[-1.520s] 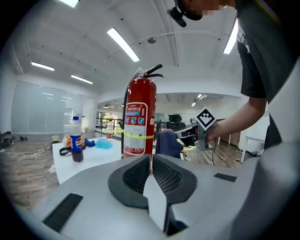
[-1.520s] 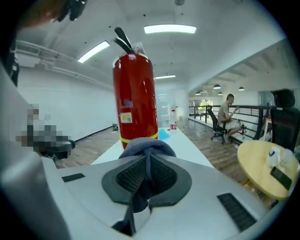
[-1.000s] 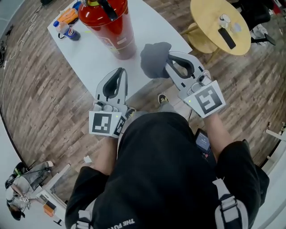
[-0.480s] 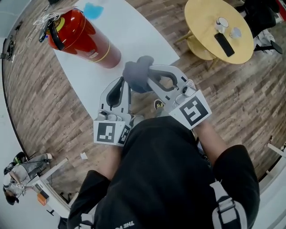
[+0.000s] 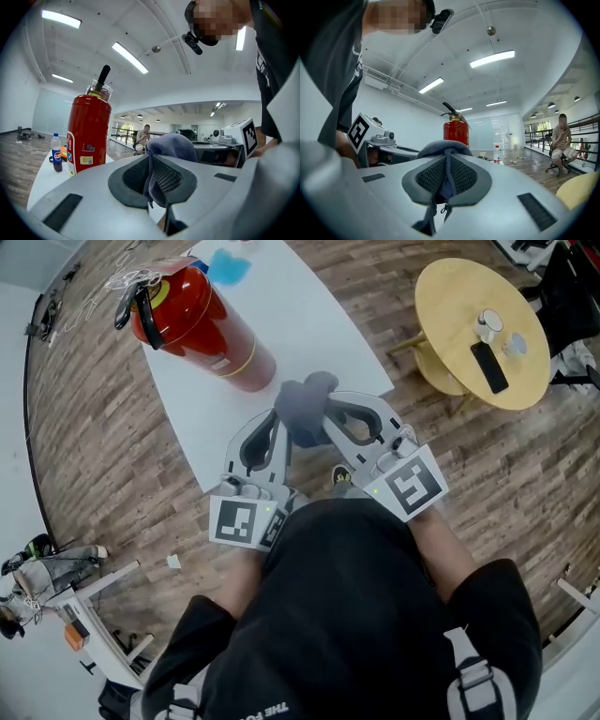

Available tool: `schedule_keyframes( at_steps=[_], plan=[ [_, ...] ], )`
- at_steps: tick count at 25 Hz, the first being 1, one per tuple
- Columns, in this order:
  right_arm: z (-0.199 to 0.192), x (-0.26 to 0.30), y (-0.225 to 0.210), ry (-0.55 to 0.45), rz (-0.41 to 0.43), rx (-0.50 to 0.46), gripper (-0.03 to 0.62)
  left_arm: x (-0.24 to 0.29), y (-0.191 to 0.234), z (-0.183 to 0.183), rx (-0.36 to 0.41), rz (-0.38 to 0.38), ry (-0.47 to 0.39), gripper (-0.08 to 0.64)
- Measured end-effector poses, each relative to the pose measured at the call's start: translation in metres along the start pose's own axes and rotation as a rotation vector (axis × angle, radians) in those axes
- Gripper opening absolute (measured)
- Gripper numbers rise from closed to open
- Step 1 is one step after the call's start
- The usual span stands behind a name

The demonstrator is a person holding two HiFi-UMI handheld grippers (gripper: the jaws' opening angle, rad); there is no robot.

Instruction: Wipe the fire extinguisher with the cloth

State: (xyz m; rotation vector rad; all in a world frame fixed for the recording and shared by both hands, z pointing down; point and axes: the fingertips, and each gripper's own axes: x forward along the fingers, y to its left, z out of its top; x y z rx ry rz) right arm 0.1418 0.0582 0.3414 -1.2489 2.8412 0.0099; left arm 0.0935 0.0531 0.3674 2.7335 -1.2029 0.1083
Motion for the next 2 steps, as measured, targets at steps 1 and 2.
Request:
schedule_keyframes(
  at_steps=[1,2],
  plan=[
    [0.0002,-0.0007,0.0001,0.002,-0.001,0.002,0.037,0.0007,-0.0011,0.0006,0.002,0.002,0.001,0.041],
    [0.0003,-0.0015,0.0001,0.004,-0.001,0.003,0.037,0.0014,-0.0021,0.0012,0.004,0.004,0.002,0.041]
  ],
)
